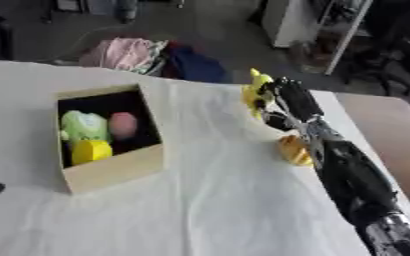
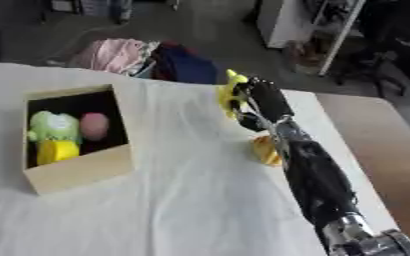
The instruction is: Pick up objects on the table and place them in the box.
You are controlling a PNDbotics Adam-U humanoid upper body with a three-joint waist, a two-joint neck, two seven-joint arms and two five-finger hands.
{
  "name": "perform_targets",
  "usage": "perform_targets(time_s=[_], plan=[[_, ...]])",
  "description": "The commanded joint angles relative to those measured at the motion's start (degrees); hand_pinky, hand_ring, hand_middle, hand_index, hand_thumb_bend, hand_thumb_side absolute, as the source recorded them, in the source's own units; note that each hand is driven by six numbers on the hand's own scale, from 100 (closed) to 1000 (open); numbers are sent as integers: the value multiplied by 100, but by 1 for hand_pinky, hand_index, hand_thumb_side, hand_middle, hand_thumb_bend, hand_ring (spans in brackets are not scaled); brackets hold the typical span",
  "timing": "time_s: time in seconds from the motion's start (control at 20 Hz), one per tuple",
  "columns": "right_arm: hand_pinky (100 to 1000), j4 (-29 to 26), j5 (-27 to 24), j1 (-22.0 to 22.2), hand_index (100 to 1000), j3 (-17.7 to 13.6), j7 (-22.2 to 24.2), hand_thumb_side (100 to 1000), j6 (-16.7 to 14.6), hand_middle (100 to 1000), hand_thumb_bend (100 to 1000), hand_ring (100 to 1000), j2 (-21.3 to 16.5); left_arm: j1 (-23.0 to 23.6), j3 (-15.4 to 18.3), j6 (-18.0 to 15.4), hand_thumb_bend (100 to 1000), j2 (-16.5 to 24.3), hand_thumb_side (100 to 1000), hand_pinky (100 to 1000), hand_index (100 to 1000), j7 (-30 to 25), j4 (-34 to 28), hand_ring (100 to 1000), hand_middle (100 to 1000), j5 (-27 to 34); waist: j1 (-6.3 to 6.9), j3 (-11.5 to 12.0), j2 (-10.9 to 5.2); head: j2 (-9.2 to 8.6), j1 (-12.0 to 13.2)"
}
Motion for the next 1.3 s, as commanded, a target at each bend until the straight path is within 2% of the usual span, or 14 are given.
perform_targets(time_s=[0.05, 0.2, 0.6, 1.0, 1.3], plan=[[229, -382, -171, -164, 166, 81, 69, 100, -225, 100, 100, 274, -244, -51, 42, 13, 100, 89, 610, 758, 732, 22, -116, 697, 566, 56, 15, -11, -156, -40, 0], [232, -715, -298, -233, 166, 233, 146, 100, -507, 100, 100, 276, -222, -54, 46, 16, 100, 89, 611, 757, 732, 30, -116, 696, 566, 91, 21, -2, -192, -29, -12], [241, -1418, -768, -446, 186, 713, 578, 100, -1201, 100, 174, 284, 28, -114, 67, 9, 100, 82, 611, 755, 732, 87, -116, 692, 564, 229, 21, 84, -273, -4, -88], [253, -1786, -827, -585, 188, 1153, 993, 100, -1866, 100, 216, 295, 444, -311, 118, -69, 100, 107, 610, 748, 733, 175, -116, 684, 564, 532, -24, 305, -375, 46, -225], [260, -1878, -797, -596, 188, 1382, 1278, 100, -2467, 100, 197, 297, 697, -450, 170, -117, 100, 128, 605, 744, 733, 223, -116, 681, 564, 782, -78, 487, -453, 75, -305]])
